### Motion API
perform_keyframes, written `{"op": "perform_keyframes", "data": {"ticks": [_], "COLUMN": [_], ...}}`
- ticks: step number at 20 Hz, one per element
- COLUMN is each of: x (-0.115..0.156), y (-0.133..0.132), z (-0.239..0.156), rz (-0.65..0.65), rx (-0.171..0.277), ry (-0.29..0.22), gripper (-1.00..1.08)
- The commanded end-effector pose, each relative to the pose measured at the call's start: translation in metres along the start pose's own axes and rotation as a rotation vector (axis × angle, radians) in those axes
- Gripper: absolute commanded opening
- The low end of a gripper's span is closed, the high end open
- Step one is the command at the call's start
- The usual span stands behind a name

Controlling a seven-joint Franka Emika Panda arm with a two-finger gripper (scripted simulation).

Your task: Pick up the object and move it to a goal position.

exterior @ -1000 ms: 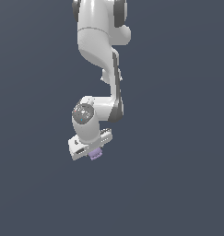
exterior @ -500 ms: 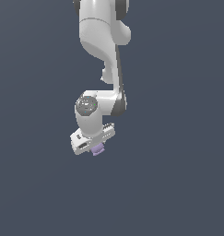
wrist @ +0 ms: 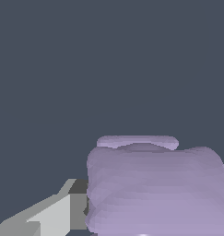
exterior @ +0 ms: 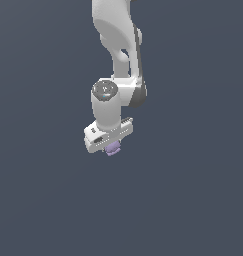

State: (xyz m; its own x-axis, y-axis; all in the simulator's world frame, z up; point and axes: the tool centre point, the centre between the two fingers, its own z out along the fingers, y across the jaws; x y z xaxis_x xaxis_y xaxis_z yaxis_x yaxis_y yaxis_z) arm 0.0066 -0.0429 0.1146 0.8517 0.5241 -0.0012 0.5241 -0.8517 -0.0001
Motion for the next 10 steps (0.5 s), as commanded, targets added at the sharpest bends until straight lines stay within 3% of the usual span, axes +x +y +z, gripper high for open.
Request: {"op": "perform_keyframes", "data": {"ticks": [1, 10], "x": [-0.005, -0.019], "y": [-0.016, -0.065], "z": [-0.018, -0.076], "rz": [0.000, 0.000], "rx": [-0.001, -0.002], "ry": [0.000, 0.000], "gripper": [-1.00, -1.00]}}
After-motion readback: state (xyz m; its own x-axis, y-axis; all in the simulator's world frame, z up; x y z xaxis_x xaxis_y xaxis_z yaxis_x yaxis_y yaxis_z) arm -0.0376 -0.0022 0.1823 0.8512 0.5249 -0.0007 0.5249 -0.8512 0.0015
